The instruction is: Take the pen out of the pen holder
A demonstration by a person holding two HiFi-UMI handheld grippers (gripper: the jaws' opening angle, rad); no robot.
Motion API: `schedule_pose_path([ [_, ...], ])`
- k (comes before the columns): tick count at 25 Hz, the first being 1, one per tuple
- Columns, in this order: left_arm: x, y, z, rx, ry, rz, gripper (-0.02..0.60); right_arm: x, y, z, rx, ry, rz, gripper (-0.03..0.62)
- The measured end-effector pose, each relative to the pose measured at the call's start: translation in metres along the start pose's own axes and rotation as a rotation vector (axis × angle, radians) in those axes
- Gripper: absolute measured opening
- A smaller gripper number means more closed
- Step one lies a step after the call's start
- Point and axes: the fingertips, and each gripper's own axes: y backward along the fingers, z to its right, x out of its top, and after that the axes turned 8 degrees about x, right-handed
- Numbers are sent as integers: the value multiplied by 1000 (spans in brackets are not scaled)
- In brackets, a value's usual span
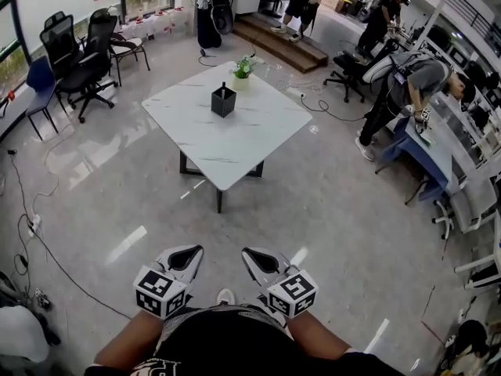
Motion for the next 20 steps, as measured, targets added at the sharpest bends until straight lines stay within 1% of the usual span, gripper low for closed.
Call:
schedule_pose_path([
  [10,12,-35,8,21,-14,-25,57,2,1,35,30,-24,-1,0],
  [14,18,-41,10,21,-24,-32,57,2,4,42,27,-39,0,0],
  [20,16,-50,9,19,-27,-47,57,-2,0,48,32,-54,-3,0],
])
